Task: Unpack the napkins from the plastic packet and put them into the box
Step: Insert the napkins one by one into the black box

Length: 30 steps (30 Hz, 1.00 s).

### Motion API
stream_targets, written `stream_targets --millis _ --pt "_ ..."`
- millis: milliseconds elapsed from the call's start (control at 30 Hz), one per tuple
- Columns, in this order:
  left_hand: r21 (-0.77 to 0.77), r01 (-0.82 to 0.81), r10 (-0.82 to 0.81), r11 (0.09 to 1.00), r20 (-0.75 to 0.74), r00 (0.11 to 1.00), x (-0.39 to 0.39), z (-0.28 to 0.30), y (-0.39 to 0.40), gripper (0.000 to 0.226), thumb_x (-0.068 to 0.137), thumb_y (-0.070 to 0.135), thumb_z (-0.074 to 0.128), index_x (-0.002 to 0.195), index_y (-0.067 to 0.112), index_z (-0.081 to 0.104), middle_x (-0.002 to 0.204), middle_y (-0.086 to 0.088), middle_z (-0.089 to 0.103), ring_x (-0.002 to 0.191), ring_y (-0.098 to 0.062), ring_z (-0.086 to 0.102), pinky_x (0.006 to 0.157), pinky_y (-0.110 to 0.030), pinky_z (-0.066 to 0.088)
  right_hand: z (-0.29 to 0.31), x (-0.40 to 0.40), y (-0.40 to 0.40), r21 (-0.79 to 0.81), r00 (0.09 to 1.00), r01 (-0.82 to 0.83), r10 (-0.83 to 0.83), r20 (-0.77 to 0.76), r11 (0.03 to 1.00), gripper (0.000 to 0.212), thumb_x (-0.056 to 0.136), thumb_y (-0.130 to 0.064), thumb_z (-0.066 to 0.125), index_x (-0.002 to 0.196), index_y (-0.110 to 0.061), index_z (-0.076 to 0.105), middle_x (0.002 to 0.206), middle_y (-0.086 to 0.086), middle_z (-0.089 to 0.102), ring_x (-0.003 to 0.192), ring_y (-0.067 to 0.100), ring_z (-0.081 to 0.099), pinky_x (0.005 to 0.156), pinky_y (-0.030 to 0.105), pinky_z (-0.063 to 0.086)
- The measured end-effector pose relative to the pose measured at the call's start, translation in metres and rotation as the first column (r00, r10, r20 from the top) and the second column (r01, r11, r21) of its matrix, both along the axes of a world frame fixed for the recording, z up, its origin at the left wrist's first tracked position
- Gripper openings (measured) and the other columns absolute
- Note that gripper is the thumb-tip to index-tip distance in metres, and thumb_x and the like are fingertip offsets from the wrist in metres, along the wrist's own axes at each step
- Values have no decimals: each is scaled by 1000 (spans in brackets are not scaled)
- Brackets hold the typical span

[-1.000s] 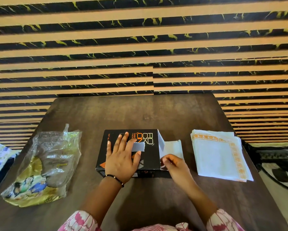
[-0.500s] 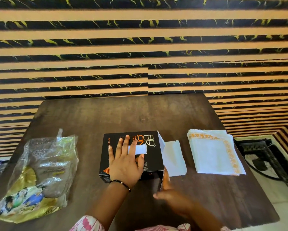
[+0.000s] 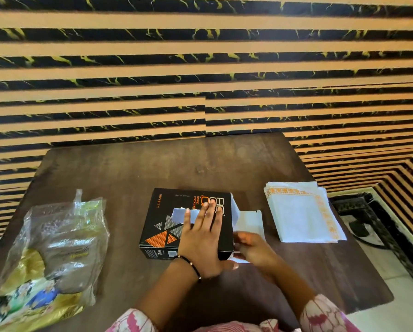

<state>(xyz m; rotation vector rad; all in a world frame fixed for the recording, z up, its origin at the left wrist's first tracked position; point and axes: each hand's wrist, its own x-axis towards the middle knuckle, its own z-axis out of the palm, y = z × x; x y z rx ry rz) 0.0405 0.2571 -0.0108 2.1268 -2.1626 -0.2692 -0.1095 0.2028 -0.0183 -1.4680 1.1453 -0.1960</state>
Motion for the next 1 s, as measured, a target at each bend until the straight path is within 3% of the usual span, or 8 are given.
stream_targets --millis 100,200,333,467,600,733,867,1000 --pt "-3 13 -13 1000 10 1000 0 0 0 117 64 80 43 145 15 -10 156 -7 -17 141 -21 -22 107 -51 -21 4 8 -26 107 990 118 -125 64 987 40 97 -7 39 135 -17 41 134 -3 49 123 18 48 100 33 40" --pt "-17 8 -8 1000 8 1000 -1 -1 0 114 64 80 39 145 14 -6 156 -8 -16 137 -19 -27 107 -52 -21 12 21 -43 70 967 202 -211 144 977 42 98 -17 38 139 -23 35 136 -9 41 131 14 37 107 36 31" --pt "-40 -9 8 999 -14 1000 -3 -2 1 114 61 80 36 146 12 3 157 -9 -7 140 -21 -19 108 -53 -18 13 43 -57 117 932 271 -291 216 955 38 99 -20 33 136 -19 42 133 3 51 121 16 48 103 31 36" --pt "-56 -34 32 998 -30 999 -3 -2 -1 113 61 80 38 146 12 8 157 -9 -2 141 -22 -15 109 -53 -16 11 58 -58 118 931 294 -312 189 948 33 100 -28 31 123 -15 50 122 11 58 104 16 55 79 23 47" --pt "-41 -41 40 998 -21 999 -4 -3 1 109 67 77 39 146 14 -2 156 -7 -13 140 -20 -21 108 -53 -19 0 66 -56 142 923 332 -353 154 932 36 95 -46 32 118 -25 49 125 4 56 116 19 52 105 38 40" --pt "-31 -57 57 998 0 998 -5 -2 -2 107 70 74 41 145 12 -4 156 -9 -13 141 -21 -19 110 -54 -19 -1 73 -59 119 922 349 -363 137 930 35 96 -45 31 118 -24 48 116 3 57 108 18 53 95 33 41" --pt "-12 -65 66 998 26 998 -7 -2 -10 108 74 73 42 144 11 -11 155 -9 -17 141 -24 -21 110 -54 -18 2 76 -66 27 948 308 -309 80 951 35 97 -43 30 118 -21 48 124 10 55 113 21 53 102 37 42" --pt "-19 -70 71 997 28 997 -7 0 -15 109 74 73 44 144 11 -12 153 -8 -21 141 -25 -21 111 -54 -16 10 71 -70 2 966 246 -246 76 969 43 97 -43 27 130 -20 42 116 -4 46 109 11 43 99 30 33"
